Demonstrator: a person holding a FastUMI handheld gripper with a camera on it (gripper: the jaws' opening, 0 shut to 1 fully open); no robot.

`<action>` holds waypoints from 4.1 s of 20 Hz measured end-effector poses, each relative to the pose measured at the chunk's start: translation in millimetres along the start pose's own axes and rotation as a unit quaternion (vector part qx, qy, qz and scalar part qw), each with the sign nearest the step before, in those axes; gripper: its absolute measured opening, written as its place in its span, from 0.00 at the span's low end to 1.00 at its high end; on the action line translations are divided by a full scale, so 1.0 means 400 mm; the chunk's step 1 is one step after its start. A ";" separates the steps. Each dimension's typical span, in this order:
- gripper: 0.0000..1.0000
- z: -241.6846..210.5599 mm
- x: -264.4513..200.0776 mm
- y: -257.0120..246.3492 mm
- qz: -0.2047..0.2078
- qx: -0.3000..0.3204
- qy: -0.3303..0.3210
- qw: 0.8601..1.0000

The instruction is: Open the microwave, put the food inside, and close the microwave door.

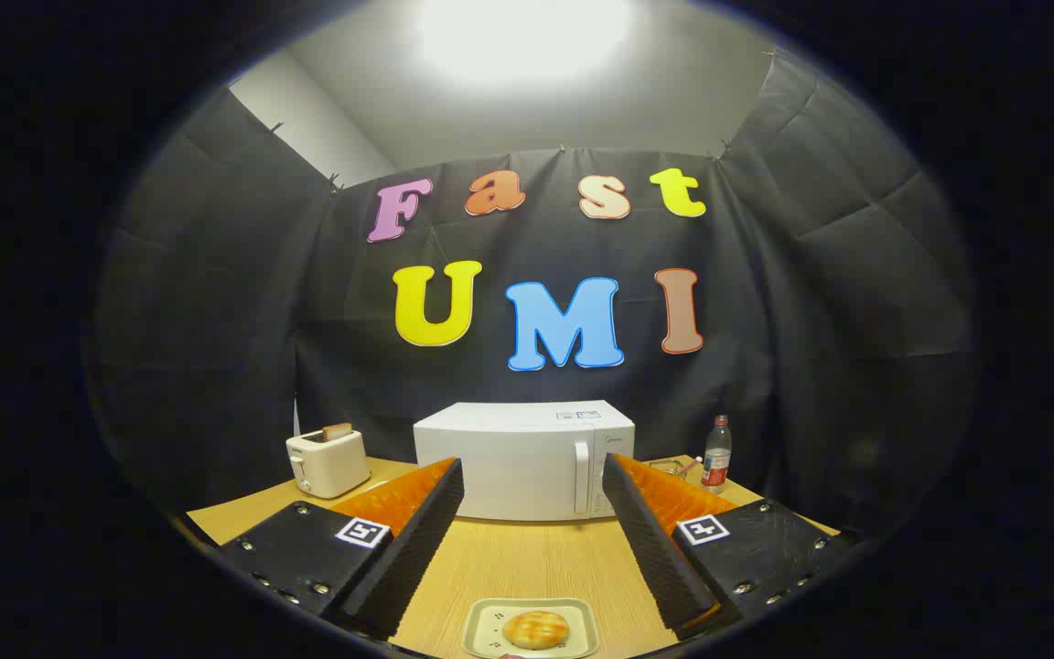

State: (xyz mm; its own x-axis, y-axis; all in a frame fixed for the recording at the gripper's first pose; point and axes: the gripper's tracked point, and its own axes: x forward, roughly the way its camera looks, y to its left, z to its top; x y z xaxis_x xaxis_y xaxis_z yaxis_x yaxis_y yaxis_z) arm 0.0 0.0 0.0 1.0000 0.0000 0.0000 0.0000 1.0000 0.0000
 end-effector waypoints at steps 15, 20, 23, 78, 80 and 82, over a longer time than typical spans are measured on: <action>0.99 -0.002 0.002 0.068 0.026 0.013 0.006 1.000; 0.99 -0.005 0.013 0.062 0.021 0.007 0.002 1.000; 0.98 -0.018 0.036 0.073 0.029 0.009 0.012 0.999; 0.32 -0.500 0.835 -0.226 0.010 -0.008 0.089 0.996; 0.28 -0.500 0.830 -0.224 0.009 -0.010 0.091 0.996; 0.28 -0.500 0.832 -0.223 0.010 -0.013 0.093 0.996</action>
State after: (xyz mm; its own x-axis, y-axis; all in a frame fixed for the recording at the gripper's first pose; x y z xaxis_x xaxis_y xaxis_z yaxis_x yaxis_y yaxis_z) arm 332.7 -89.1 -200.2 0.9826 0.0178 -0.1848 -0.0225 0.9995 -0.0234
